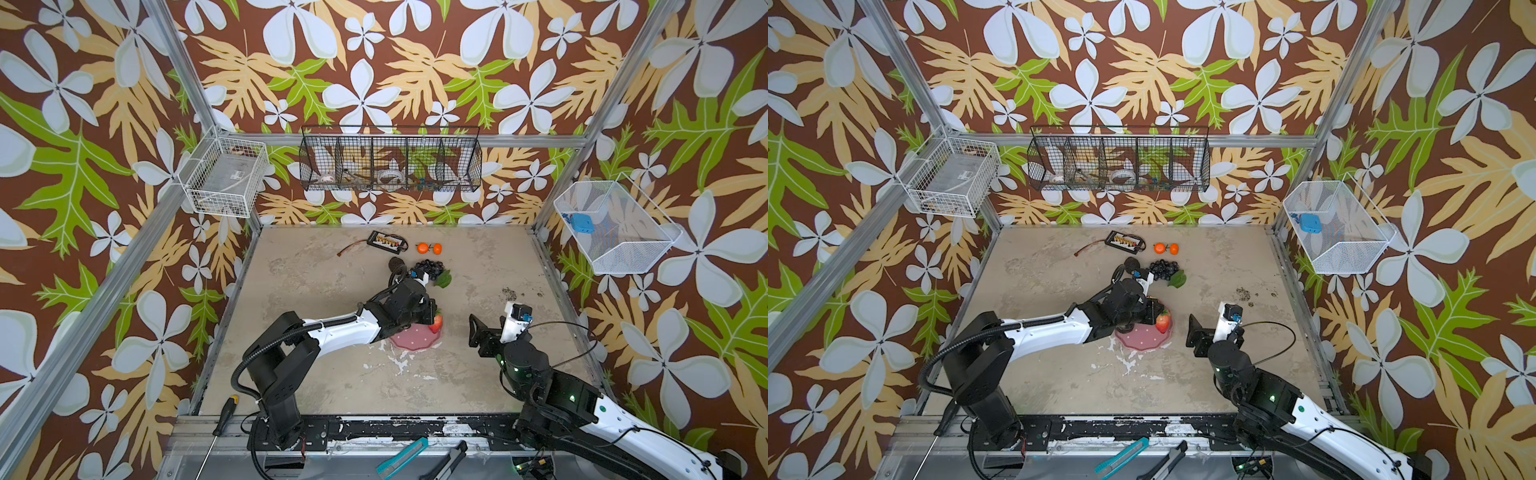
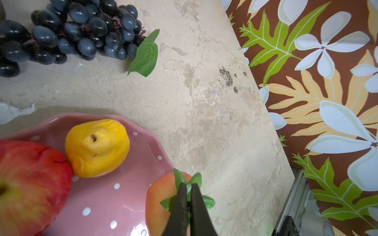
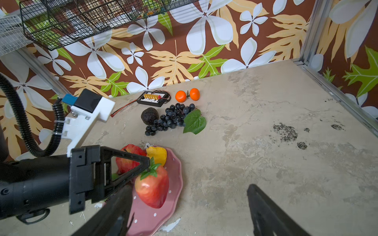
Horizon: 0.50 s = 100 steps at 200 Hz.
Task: Arrange fruit in a fruit bowl
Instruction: Place the fruit in the fruit bowl.
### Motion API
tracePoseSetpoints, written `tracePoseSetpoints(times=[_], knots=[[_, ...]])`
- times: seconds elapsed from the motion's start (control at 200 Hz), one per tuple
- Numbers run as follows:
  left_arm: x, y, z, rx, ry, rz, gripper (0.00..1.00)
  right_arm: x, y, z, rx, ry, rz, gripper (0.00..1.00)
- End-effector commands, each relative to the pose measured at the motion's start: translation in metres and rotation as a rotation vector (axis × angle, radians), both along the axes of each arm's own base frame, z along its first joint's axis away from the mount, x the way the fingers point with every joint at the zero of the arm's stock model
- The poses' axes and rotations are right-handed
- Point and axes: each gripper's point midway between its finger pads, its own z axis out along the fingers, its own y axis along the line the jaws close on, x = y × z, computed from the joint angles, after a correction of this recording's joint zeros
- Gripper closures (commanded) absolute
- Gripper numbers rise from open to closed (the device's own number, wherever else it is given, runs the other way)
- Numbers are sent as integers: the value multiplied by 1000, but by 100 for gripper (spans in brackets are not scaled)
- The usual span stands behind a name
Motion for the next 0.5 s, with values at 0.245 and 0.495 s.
tracePoseSetpoints(times=[0.245, 0.495], knots=[[27, -12, -21, 133, -6, 27, 100, 0, 3, -10, -20, 24, 12, 13], [39, -8, -30, 210, -11, 65, 100, 1, 7, -12, -25, 31, 25, 13]])
